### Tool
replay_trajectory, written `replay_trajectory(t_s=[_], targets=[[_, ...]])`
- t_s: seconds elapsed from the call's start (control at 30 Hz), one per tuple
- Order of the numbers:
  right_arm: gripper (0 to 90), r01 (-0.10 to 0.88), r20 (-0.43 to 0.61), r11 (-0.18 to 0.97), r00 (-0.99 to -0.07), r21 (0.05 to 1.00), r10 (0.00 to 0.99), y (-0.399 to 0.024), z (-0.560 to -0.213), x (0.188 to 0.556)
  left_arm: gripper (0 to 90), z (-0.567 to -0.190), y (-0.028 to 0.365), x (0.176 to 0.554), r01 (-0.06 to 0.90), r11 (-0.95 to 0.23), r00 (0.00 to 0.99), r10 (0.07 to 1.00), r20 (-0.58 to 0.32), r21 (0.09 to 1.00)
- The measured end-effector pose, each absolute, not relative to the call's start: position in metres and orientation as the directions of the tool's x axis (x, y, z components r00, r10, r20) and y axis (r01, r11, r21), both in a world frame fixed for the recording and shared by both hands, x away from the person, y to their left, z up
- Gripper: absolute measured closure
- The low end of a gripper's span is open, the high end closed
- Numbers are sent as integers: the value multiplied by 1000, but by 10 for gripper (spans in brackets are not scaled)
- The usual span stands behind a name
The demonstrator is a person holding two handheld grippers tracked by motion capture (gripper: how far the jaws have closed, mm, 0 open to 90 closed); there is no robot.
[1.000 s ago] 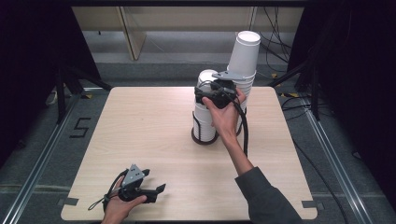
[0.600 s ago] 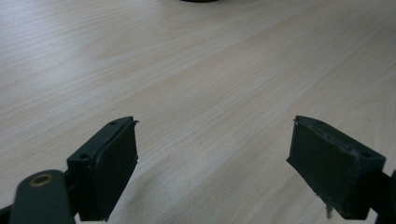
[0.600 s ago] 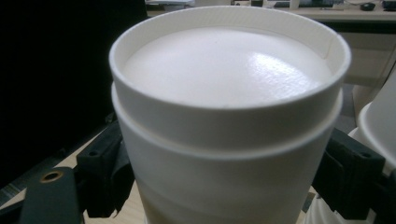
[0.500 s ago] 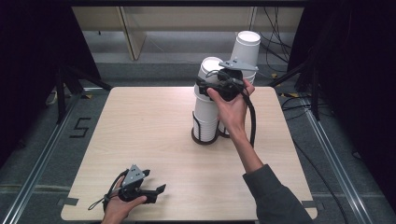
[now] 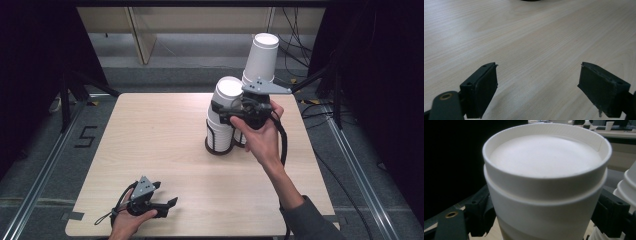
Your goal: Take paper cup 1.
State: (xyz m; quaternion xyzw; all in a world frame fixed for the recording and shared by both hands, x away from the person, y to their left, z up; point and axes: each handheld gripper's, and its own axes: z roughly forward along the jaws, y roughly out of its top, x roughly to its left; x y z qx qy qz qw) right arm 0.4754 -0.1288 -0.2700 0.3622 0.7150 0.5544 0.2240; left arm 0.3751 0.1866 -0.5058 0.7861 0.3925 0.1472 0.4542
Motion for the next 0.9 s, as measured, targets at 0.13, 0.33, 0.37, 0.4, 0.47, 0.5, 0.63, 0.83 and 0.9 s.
replay_trajectory(t_s=[0.13, 0.33, 0.37, 0.4, 0.47, 0.5, 0.63, 0.83, 0.9], targets=[[179, 259, 53, 165, -666, 952, 744, -132, -287, 464, 149, -506, 188, 376, 481, -287, 651, 749, -119, 828], [179, 276, 66, 182, -698, 944, 713, -132, -314, 449, 149, -506, 187, 376, 489, -276, 642, 756, -127, 828], [179, 274, 68, 181, -702, 945, 709, -133, -318, 447, 149, -506, 187, 377, 489, -275, 642, 756, -128, 828], [179, 281, 78, 180, -710, 943, 700, -133, -322, 445, 149, -506, 187, 377, 489, -276, 642, 756, -128, 827], [179, 298, 94, 181, -715, 937, 693, -133, -331, 441, 149, -507, 187, 377, 489, -275, 643, 755, -130, 828], [179, 296, 93, 184, -720, 937, 688, -134, -335, 440, 149, -507, 187, 377, 490, -272, 642, 756, -131, 828], [179, 330, 120, 193, -730, 924, 673, -132, -353, 439, 149, -505, 187, 377, 485, -277, 645, 754, -125, 830], [178, 346, 133, 227, -764, 910, 631, -128, -382, 441, 149, -506, 188, 379, 492, -281, 641, 757, -124, 824], [178, 365, 149, 230, -764, 902, 628, -126, -391, 441, 149, -505, 188, 379, 489, -279, 645, 754, -127, 827]])
